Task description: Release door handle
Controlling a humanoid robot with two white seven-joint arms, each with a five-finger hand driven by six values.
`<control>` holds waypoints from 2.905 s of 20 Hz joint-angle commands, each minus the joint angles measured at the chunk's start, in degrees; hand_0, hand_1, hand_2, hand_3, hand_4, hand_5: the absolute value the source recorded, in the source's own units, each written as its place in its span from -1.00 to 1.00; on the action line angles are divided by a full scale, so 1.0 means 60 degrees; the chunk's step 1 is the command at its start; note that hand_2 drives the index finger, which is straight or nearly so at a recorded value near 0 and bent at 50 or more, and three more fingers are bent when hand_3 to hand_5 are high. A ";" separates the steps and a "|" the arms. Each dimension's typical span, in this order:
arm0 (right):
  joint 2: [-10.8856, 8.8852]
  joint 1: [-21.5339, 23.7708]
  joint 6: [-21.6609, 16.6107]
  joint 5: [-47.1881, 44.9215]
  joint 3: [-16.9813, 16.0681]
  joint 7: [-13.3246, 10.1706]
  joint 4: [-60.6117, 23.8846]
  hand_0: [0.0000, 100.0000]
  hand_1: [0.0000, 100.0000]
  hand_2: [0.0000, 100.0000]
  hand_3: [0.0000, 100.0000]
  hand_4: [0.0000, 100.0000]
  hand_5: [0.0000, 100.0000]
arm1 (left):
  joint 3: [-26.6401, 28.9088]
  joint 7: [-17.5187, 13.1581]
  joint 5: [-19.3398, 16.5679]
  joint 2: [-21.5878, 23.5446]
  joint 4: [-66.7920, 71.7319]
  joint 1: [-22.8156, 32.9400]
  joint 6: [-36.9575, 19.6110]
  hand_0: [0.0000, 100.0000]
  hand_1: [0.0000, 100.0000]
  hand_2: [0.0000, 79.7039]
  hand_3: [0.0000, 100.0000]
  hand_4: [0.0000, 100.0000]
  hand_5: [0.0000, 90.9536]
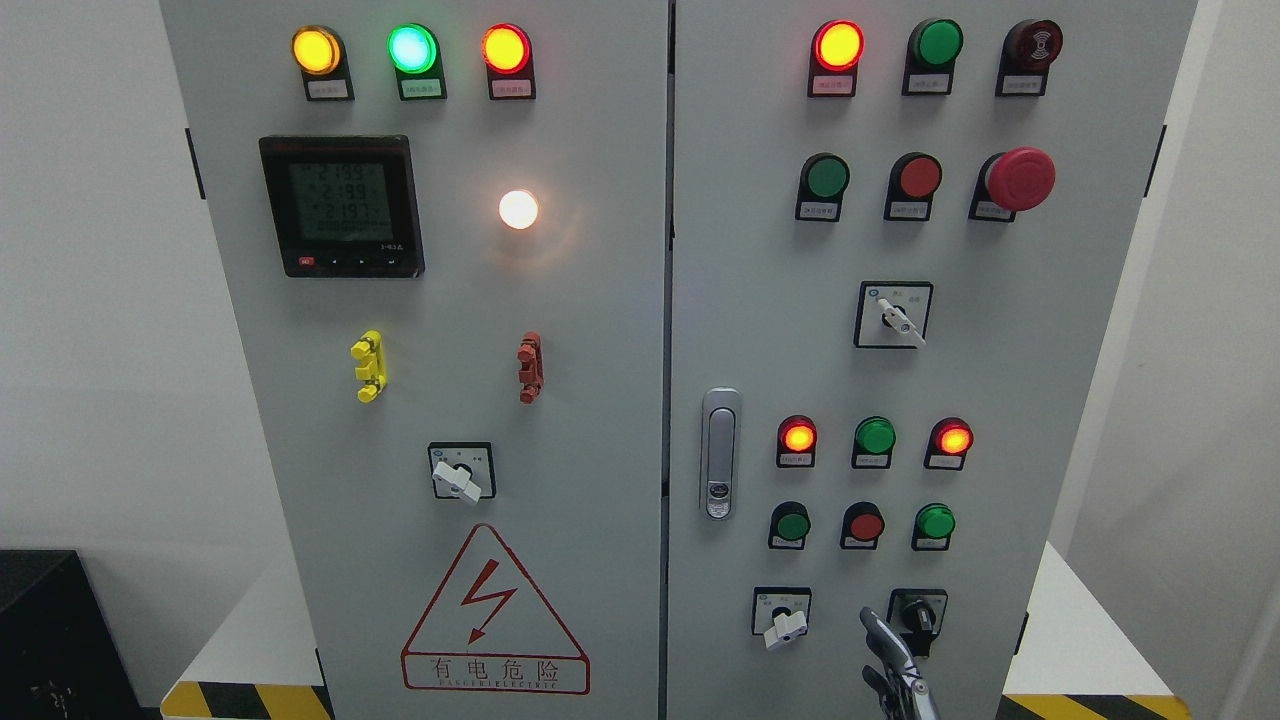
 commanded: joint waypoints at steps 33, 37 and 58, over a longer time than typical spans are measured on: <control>0.0114 -0.2145 -0.0086 0.3591 -0.0875 -0.0319 -0.0277 0.06 -0.63 -1.00 -0.16 -0.08 -0.34 | 0.0000 0.0001 0.0000 0.0009 0.0000 0.0000 -0.0010 -1.00 -1.00 -0.89 -0.79 -0.99 -1.00; 0.0114 -0.2233 -0.0086 0.5188 -0.0861 -0.0378 -0.0277 0.10 -0.59 -1.00 -0.05 -0.01 -0.21 | 0.0000 0.0001 0.0000 -0.0006 0.0000 0.0000 -0.0010 -1.00 -1.00 -0.89 -0.79 -1.00 -1.00; 0.0100 -0.3023 0.1965 1.1167 0.0956 -0.0232 0.0557 -0.19 -0.45 -1.00 0.44 0.41 0.36 | 0.0000 0.0001 0.0000 -0.0006 0.0000 0.0000 0.0005 -1.00 -1.00 -0.89 -0.79 -1.00 -1.00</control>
